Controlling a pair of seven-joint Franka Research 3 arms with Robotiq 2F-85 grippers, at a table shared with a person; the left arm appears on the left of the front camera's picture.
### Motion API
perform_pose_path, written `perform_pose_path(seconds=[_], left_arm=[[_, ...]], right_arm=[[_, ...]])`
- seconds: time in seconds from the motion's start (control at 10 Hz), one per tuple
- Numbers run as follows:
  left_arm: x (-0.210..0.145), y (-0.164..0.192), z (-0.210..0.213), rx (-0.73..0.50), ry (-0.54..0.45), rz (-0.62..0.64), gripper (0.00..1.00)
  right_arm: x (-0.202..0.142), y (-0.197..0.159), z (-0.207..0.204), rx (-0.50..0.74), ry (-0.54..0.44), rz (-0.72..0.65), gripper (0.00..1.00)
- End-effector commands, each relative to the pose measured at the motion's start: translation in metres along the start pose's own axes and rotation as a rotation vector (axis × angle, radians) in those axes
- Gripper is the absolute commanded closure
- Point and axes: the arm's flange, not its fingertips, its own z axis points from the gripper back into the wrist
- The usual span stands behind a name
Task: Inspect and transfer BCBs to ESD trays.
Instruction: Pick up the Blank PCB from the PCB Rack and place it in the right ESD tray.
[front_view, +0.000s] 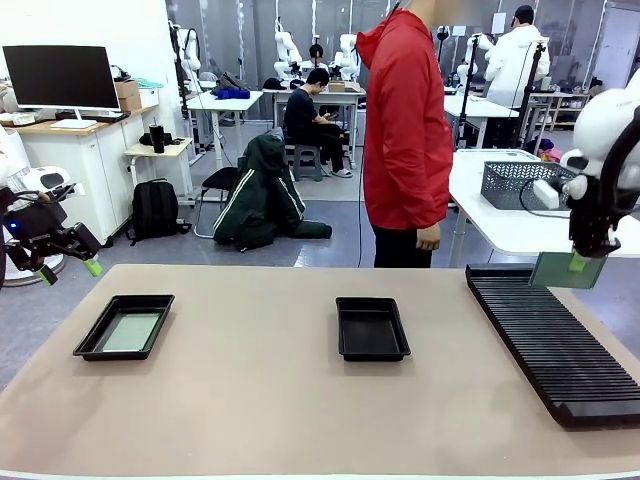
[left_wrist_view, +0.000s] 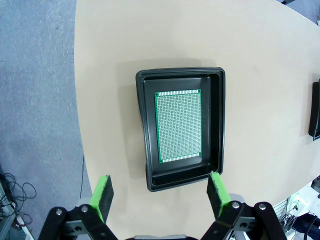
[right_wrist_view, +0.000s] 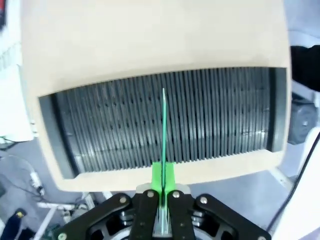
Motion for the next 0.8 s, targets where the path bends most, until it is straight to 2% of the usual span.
perform_pose_path(seconds=[0.0, 0.3, 0.7], left_arm=[[0.000, 0.001, -0.002, 0.001, -0.007, 0.005, 0.00], [0.000, 0.001, -0.002, 0.001, -0.007, 0.005, 0.00], [0.000, 0.001, -0.002, 0.001, -0.007, 0.005, 0.00]], right_arm=[[0.008, -0.001, 0.036, 0.027, -0.061, -0.068, 0.97], [0.014, 0.014, 0.097, 0.018, -0.052, -0.075, 0.97], [0.013, 0.017, 0.146, -0.010, -0.044, -0.091, 0.97]])
